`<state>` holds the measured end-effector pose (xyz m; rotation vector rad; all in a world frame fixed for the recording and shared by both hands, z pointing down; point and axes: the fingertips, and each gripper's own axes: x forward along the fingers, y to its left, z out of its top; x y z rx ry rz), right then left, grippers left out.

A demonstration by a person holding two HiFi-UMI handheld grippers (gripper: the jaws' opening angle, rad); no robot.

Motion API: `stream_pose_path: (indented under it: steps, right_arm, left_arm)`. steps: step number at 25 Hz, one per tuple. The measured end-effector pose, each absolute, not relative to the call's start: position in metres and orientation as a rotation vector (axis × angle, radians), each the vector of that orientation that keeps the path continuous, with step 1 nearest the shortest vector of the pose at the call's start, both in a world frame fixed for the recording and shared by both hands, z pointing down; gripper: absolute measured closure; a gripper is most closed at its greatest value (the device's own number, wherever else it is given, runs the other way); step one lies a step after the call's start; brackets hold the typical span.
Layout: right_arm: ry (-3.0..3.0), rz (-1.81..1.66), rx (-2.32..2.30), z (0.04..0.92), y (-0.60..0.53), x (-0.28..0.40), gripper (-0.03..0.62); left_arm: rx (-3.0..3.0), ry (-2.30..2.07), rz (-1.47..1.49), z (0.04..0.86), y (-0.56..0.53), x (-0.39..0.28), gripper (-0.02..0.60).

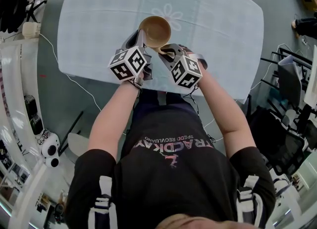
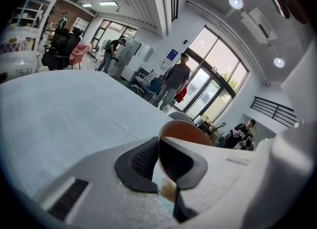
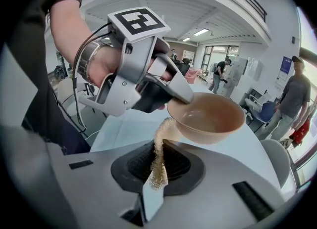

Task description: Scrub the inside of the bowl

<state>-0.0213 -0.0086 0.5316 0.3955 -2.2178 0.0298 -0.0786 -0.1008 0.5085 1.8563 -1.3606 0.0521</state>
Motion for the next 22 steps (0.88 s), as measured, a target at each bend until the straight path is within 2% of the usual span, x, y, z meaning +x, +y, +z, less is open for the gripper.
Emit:
stream_pose_path:
  steps: [9, 22]
  right_arm:
    - [-2.226, 0.069, 0.468, 0.536, -0.010, -0.026, 0.562]
    - [-2.124, 0.211, 0.726, 0.546, -0.042, 0.049, 0.562]
  left_arm:
    - [1.854, -1.346, 0.053, 0.511, -0.095, -0.071, 0.555]
    - [1.837, -1.365, 0.197, 0.550, -0.100, -0.076, 0.554]
